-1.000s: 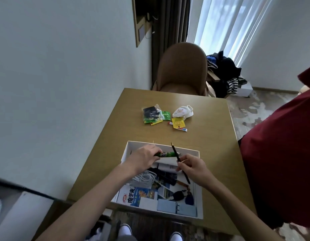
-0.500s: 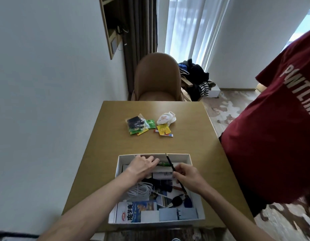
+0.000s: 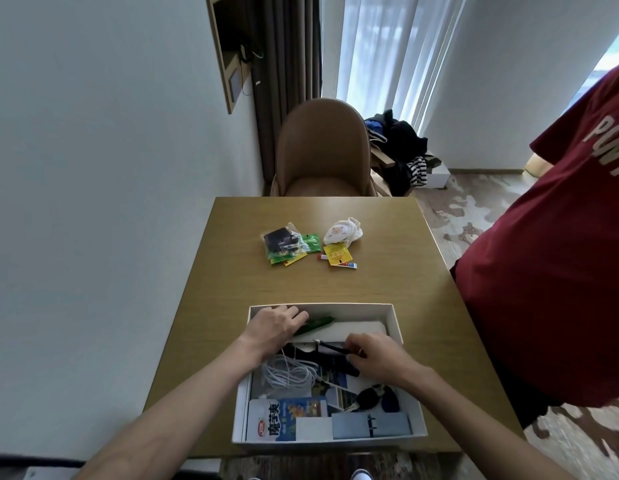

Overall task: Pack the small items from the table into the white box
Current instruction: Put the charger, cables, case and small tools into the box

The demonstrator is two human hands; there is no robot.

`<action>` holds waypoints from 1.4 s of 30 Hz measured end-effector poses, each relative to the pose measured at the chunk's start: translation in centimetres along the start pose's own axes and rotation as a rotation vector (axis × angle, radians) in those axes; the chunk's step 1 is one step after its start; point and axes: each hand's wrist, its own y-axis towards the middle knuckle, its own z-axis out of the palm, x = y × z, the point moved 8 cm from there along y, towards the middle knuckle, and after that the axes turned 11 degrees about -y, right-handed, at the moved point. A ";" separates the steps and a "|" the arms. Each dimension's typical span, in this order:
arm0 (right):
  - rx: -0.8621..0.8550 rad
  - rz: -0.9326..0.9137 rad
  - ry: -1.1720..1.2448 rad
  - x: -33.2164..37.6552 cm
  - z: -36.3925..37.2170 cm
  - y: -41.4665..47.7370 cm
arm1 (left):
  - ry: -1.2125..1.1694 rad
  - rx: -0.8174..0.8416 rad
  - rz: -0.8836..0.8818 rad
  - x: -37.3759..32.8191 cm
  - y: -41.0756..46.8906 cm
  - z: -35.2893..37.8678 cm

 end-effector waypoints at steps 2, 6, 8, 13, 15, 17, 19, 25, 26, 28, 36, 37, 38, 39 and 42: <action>0.010 -0.011 -0.035 0.0 0.2 0.0 | 0.009 -0.030 0.003 -0.2 -0.1 -0.1; 0.018 -0.056 -0.097 0.5 0.2 0.2 | -0.142 -0.127 -0.034 0.5 -1.0 -1.0; 0.041 -0.103 -0.125 1.3 0.5 0.3 | -0.311 -0.156 -0.123 1.5 -1.7 -1.2; 0.150 -0.233 -0.244 4.3 3.2 0.2 | -0.557 -0.107 -0.255 2.3 -3.3 -0.3; 0.201 -0.221 -0.270 4.5 4.3 0.1 | -0.569 -0.087 -0.256 2.2 -3.8 -0.1; 0.211 -0.210 -0.307 4.4 4.6 0.1 | -0.584 -0.085 -0.271 2.4 -4.1 -0.2; 0.136 -0.217 -0.303 4.0 3.6 0.2 | -0.606 -0.099 -0.285 2.4 -4.2 -0.5; -0.072 -0.140 0.013 1.2 -2.4 1.3 | -0.752 -0.204 -0.366 3.1 -2.7 -1.9; -0.099 -0.128 0.076 0.6 -3.5 1.7 | -0.772 -0.231 -0.385 3.3 -2.3 -2.3; -0.151 -0.116 0.183 -0.4 -5.4 2.5 | -0.783 -0.297 -0.417 3.7 -1.5 -3.3; -0.135 -0.035 0.293 -4.1 -7.9 9.1 | -0.807 -0.449 -0.502 5.0 1.9 -4.8; -0.114 -0.009 0.266 -4.5 -7.5 10.1 | -0.809 -0.442 -0.506 5.4 2.6 -4.5; -0.091 0.018 0.238 -4.8 -7.1 11.1 | -0.811 -0.429 -0.509 5.8 3.4 -4.2; -0.067 0.040 0.215 -5.1 -6.7 12.1 | -0.816 -0.412 -0.514 6.3 4.2 -3.7; -0.039 0.091 0.176 -5.6 -6.3 14.7 | -0.825 -0.314 -0.521 8.1 6.9 -1.9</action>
